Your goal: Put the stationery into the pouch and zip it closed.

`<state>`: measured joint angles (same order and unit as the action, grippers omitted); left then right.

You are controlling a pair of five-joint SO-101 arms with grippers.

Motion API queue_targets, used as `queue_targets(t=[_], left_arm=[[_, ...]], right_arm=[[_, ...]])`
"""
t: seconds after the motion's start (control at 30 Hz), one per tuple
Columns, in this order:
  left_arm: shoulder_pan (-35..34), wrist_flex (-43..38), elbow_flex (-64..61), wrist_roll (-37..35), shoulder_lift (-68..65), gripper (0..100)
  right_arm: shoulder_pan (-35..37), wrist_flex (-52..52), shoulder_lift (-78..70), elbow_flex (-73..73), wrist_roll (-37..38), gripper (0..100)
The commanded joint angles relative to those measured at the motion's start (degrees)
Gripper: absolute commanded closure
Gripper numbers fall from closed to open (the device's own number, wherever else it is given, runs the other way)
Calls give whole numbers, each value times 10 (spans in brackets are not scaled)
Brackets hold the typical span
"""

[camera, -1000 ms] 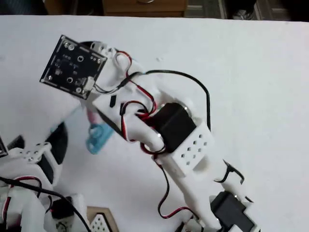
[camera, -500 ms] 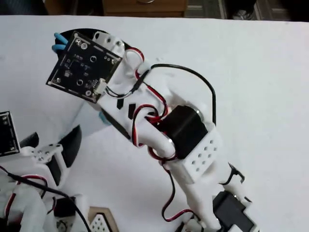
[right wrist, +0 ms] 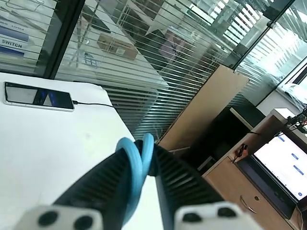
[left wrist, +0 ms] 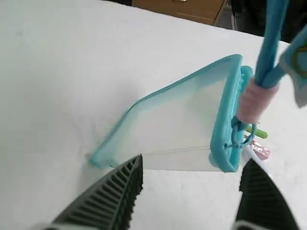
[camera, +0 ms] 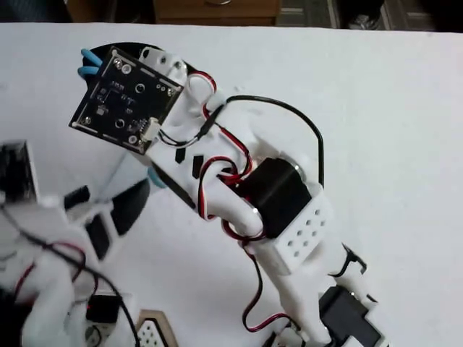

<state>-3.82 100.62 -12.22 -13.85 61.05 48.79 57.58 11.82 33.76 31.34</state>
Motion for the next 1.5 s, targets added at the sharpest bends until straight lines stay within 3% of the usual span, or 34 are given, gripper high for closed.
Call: queue_targets(t=[0.0, 0.4, 0.6, 0.93, 1.2, 1.3, 1.47], left_arm=[[6, 7, 59, -18, -82, 672], [58, 11, 39, 8, -109, 672], [55, 0, 18, 42, -109, 674], [-5, -85, -62, 42, -109, 675], [-4, -110, -96, 54, -109, 679], [-7, -105, -96, 91, -109, 743], [-7, -94, -96, 131, -109, 931]], right_arm=[[0, 0, 1, 19, -4, 981], [0, 0, 1, 18, -4, 981], [0, -1, 1, 18, -4, 981], [0, -2, 1, 18, -4, 981], [-6, -2, 0, 18, -4, 981], [-29, -2, -7, 20, -5, 981], [-86, -13, -20, 25, -5, 981]])
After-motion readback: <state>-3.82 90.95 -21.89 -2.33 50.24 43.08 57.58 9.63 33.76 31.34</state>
